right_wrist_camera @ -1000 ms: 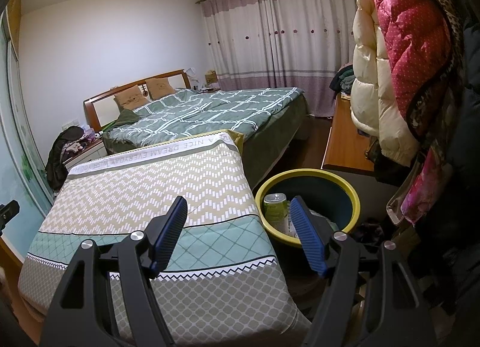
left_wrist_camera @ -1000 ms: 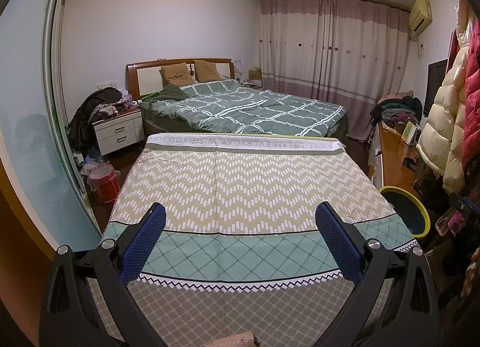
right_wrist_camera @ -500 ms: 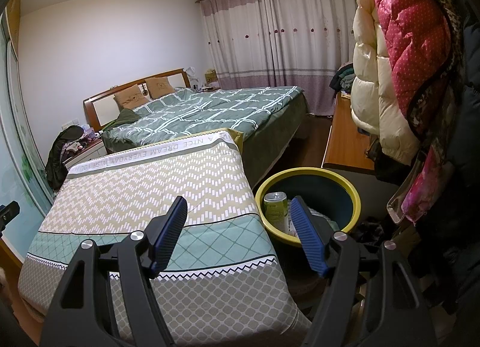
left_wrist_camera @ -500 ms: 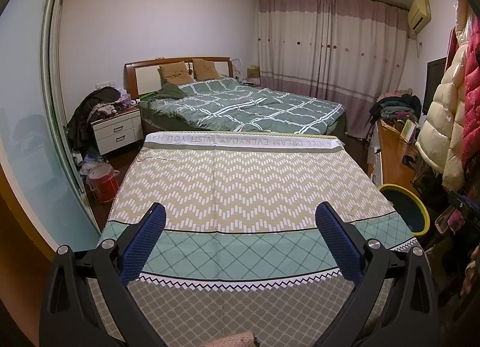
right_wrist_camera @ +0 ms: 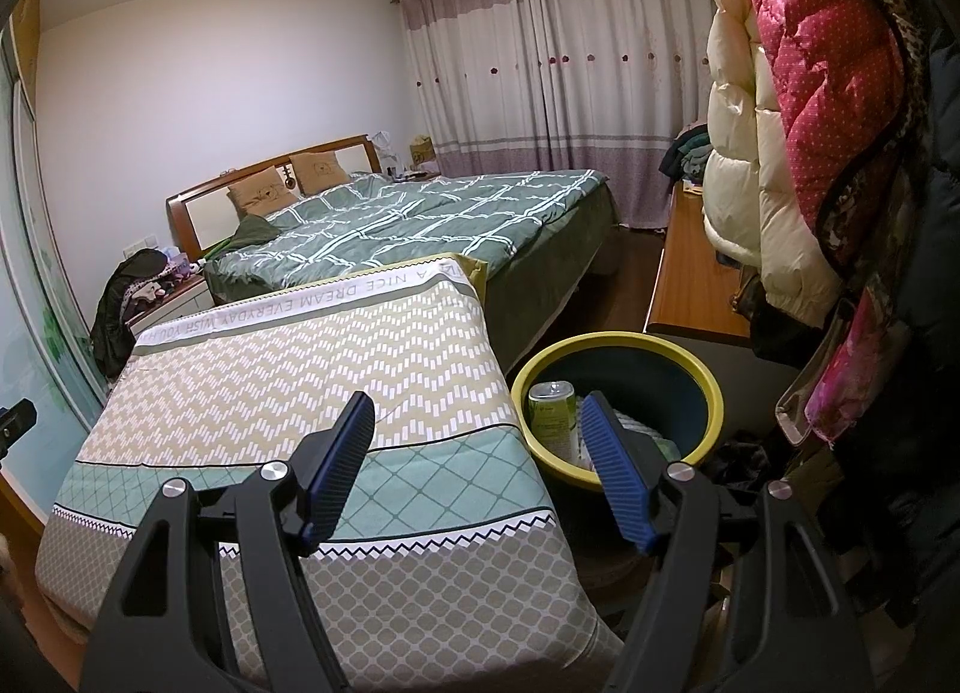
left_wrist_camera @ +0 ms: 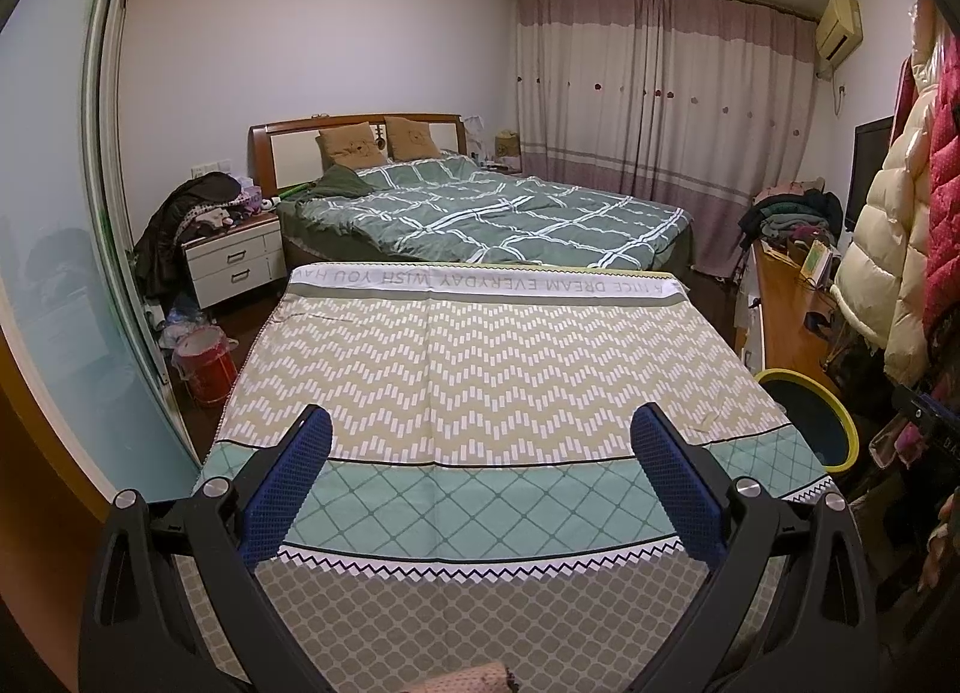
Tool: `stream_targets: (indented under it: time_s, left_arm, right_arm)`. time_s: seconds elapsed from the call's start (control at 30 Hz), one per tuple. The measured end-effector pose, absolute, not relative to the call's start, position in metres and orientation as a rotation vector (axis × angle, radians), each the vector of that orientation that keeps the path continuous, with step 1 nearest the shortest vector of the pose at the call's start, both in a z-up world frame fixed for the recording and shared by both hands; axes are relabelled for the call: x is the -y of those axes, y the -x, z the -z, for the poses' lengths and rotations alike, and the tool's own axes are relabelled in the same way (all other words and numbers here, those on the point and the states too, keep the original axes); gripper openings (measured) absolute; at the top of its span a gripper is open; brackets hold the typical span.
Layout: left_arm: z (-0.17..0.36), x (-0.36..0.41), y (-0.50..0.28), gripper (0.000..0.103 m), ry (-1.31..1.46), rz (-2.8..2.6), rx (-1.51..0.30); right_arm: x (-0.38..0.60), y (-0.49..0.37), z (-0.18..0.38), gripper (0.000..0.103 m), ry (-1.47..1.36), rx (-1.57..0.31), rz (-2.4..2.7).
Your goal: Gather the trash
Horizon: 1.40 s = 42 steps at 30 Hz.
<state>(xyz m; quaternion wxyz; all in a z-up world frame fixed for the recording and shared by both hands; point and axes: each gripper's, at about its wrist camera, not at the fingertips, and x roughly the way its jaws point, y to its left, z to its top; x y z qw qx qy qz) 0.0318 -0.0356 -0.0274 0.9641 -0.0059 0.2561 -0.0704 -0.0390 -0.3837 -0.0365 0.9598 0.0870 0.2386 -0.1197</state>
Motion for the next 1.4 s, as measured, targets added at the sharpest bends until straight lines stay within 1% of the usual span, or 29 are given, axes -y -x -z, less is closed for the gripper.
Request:
stream_targets:
  time_s: [1.23, 1.4]
  left_arm:
    - [0.033, 0.04, -0.042, 0.098, -0.009, 0.133, -0.545]
    - [0.034, 0.037, -0.058, 0.098, 0.01, 0.158, -0.593]
  right_arm:
    - [0.382, 0.038, 0.043, 0.068, -0.18, -0.495, 0.24]
    - [0.38, 0.031, 0.048, 0.068, -0.182, -0.511, 0.225]
